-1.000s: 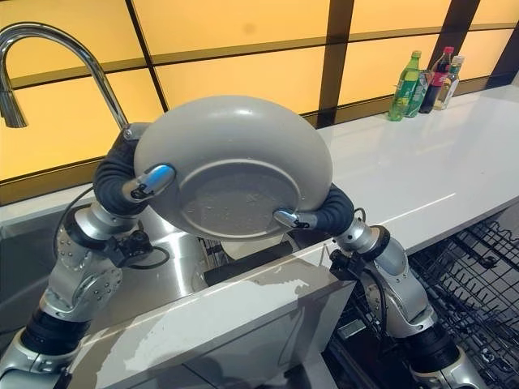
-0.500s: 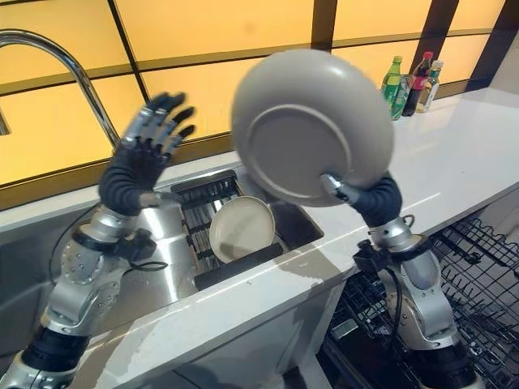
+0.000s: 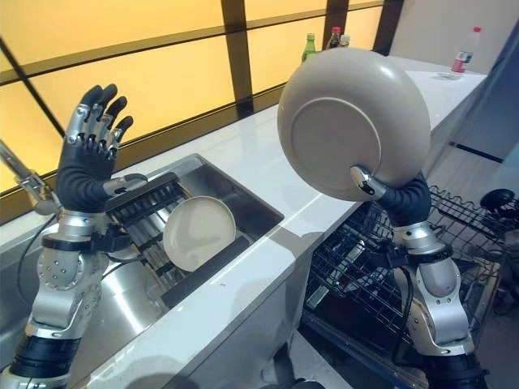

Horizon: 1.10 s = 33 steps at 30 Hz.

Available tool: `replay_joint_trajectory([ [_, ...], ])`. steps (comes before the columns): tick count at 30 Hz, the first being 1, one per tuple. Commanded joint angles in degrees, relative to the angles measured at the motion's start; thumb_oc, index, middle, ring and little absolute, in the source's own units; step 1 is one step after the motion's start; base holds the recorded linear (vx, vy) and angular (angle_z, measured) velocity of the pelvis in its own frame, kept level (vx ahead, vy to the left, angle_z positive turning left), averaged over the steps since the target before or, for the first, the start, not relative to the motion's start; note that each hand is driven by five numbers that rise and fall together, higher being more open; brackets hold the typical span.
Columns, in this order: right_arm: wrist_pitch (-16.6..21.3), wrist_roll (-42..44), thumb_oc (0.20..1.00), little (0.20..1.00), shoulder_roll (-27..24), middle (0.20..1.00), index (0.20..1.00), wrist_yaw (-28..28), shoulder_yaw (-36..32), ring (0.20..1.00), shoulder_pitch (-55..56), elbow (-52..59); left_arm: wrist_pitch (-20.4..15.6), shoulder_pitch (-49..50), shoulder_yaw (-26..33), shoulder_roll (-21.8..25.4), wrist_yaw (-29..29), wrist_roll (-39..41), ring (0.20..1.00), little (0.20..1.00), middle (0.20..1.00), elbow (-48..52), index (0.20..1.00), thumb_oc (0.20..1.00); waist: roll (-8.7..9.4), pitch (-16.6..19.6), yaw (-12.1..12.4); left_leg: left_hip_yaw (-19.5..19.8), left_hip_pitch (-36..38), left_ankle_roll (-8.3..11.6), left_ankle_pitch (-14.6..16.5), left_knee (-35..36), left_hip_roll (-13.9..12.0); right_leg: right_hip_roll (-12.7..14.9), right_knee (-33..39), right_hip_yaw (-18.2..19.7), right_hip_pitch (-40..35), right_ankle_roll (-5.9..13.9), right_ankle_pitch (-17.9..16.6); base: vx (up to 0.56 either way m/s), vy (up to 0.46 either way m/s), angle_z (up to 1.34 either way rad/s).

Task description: Pick up plates and place into dishwasher.

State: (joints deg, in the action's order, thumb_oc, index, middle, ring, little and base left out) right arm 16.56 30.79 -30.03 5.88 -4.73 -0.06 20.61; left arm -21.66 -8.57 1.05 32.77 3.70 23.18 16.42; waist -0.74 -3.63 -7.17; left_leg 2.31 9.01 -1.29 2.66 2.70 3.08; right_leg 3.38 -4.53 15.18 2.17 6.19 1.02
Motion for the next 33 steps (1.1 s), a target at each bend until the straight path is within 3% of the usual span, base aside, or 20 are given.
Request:
replay_joint_trajectory([
  [1, 1.07, -3.19, 0.2, 0.2, 0.67, 0.2, 0.2, -3.33, -5.14, 0.2, -0.47, 1.28, -1.7, -1.09, 4.3, 3.76, 2.37, -1.88, 1.0, 1.0, 1.0, -1.87, 1.0, 1.0, 1.92, 1.17, -0.37, 0.83, -2.1, -0.59, 4.72, -3.73, 2.53, -0.26, 4.48, -4.04, 1.67, 2.54, -6.93, -0.05, 0.01, -0.31],
  [5, 0.89, -6.36, 0.2, 0.2, -0.45, 0.2, 0.2, -6.68, -7.15, 0.2, 1.26, -1.94, -1.65, 1.24, 7.39, 4.5, 4.38, -2.84, 1.0, 1.0, 1.0, -3.41, 1.0, 1.0, 1.71, -0.31, -0.6, -2.22, -1.77, -1.47, 5.13, -3.85, 1.77, -0.6, -2.64, -7.61, 3.14, 2.74, -4.54, -0.11, -0.026, -0.48],
  [9, -0.97, -18.78, 0.2, 0.2, -2.79, 0.2, 0.2, -12.76, -9.69, 0.2, 4.89, -5.96, -1.99, 3.53, 10.25, 5.11, 4.97, -3.43, 1.0, 1.0, 1.0, -4.15, 1.0, 1.0, 1.54, -0.42, -0.02, -4.15, -3.09, -1.63, 4.24, -4.37, 1.14, -0.11, -6.77, -10.08, 2.46, 2.52, -1.66, -0.12, -0.07, -0.45],
  [12, -3.78, -22.6, 0.2, 0.2, -5.28, 0.2, 0.2, -13.35, -12.35, 0.2, 8.78, -7.02, -1.32, 6.29, 13.32, 5.9, 5.61, -3.22, 1.0, 1.0, 1.0, -3.18, 1.0, 1.0, 1.91, -0.15, 0.77, -4.85, -3.84, -1.1, 3.7, -4.5, 0.32, 0.8, -4.58, -11.5, 0.4, 1.89, 0.11, -0.05, -0.156, -0.48],
  [16, -7.52, -26.51, 0.2, 0.2, -8.37, 0.2, 0.2, -12.23, -12.31, 0.2, 10.18, -10.64, 0.62, 6.62, 14.03, 6.7, 6.73, -1.95, 1.0, 1.0, 1.0, -4.48, 1.0, 1.0, 2.56, 0.07, 1.2, -5.41, -3.37, 0.23, 3.77, -4.15, -1.07, 1.33, 0.71, -11.4, -2.42, 1.79, -0.59, 0.02, -0.189, -0.37],
  [20, -10.96, -31.49, 0.2, 0.2, -12.66, 0.2, 0.2, -9.06, -11.89, 0.2, 10.48, -15.51, 2.86, 5.84, 13.2, 7.3, 6.23, -1.65, 1.0, 1.0, 1.0, -5.45, 1.0, 1.0, 2.72, -0.03, 1.06, -6.07, -2.56, 1.35, 3.48, -3.36, -2.52, 0.4, 2.01, -11.5, -3.67, 1.17, -0.27, 0.03, -0.155, -0.19],
  [24, -11.46, -32.98, 0.2, 0.2, -16.11, 0.2, 0.2, -4.98, -12.56, 0.2, 12.11, -19.17, 3.47, 8.06, 13.97, 7.53, 5.32, -1.55, 1.0, 1.0, 1.0, -4.61, 1.0, 1.0, 2.98, -0.1, 1.5, -5.79, -2.32, 2.2, 2.93, -2.76, -3.45, -0.37, 3.1, -11.8, -4.4, 0.61, -0.26, 0.03, -0.157, 0.02],
  [28, -12.14, -32.4, 0.2, 0.2, -18.64, 0.2, 0.2, 2.58, -11.19, 0.2, 12.31, -21.79, 3.45, 9.67, 14.69, 7.99, 4.64, -0.67, 1.0, 1.0, 1.0, -4.5, 1.0, 1.0, 3.2, -0.32, 2.22, -5.28, -2.67, 3.02, 2.21, -2.63, -4.25, -0.96, 3.75, -12.42, -4.73, 0.07, -0.25, 0.04, -0.133, 0.1],
  [33, -11.72, -29.28, 0.2, 0.2, -22.09, 0.2, 0.2, 12.34, -3.86, 0.2, 8.48, -30.1, 4.93, 7.95, 12.19, 9.57, 3.51, -0.89, 1.0, 1.0, 1.0, -4.72, 1.0, 1.0, 3.87, -1.38, 3.78, -4.71, -3.85, 4.55, 0.73, -3.43, -6.25, -1.59, 3.09, -14.23, -4.86, -0.69, 0.28, 0.04, -0.15, 0.1],
])
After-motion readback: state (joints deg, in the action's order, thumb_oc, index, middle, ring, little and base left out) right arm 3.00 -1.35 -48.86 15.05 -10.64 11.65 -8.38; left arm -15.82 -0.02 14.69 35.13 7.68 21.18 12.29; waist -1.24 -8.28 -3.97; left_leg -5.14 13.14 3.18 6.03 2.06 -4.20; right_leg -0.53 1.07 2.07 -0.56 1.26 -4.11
